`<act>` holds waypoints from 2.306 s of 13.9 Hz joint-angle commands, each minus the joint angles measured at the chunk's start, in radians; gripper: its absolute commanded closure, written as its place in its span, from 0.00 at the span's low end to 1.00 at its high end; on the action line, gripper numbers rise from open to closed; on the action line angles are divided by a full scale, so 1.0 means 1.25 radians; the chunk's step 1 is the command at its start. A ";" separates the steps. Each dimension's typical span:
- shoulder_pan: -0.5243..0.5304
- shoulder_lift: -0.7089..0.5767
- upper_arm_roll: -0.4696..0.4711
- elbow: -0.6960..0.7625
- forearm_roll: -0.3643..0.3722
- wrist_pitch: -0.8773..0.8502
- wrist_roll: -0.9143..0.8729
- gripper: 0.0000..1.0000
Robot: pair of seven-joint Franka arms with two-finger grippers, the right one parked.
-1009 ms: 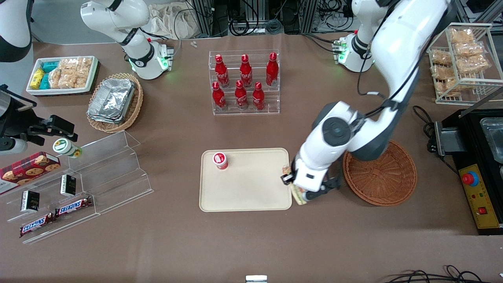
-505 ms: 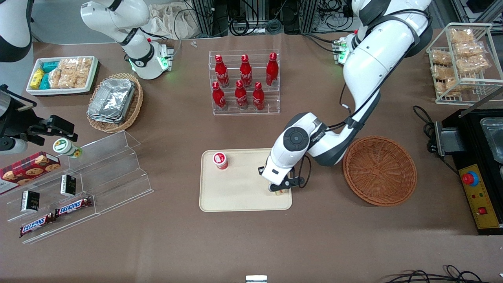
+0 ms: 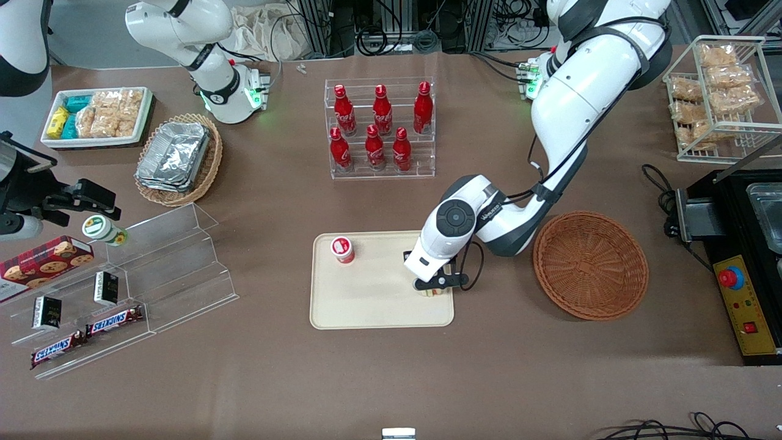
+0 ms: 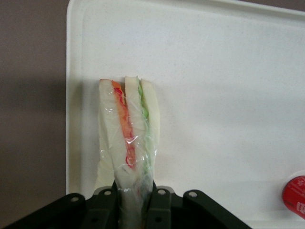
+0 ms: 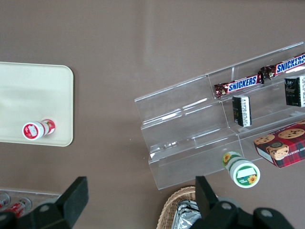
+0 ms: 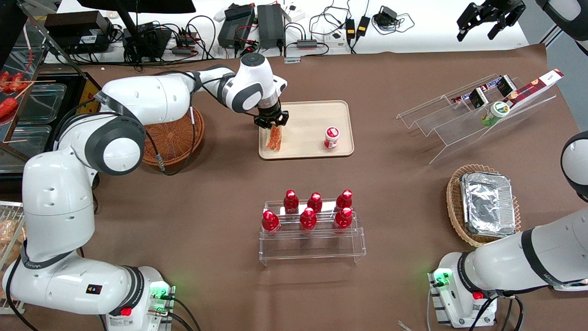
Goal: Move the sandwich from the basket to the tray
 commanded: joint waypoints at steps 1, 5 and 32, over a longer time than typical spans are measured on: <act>0.005 -0.010 -0.003 -0.015 0.002 -0.017 0.000 0.55; 0.008 -0.020 -0.003 -0.010 0.003 -0.078 -0.002 0.00; 0.455 -0.540 0.002 -0.055 -0.237 -0.531 0.444 0.00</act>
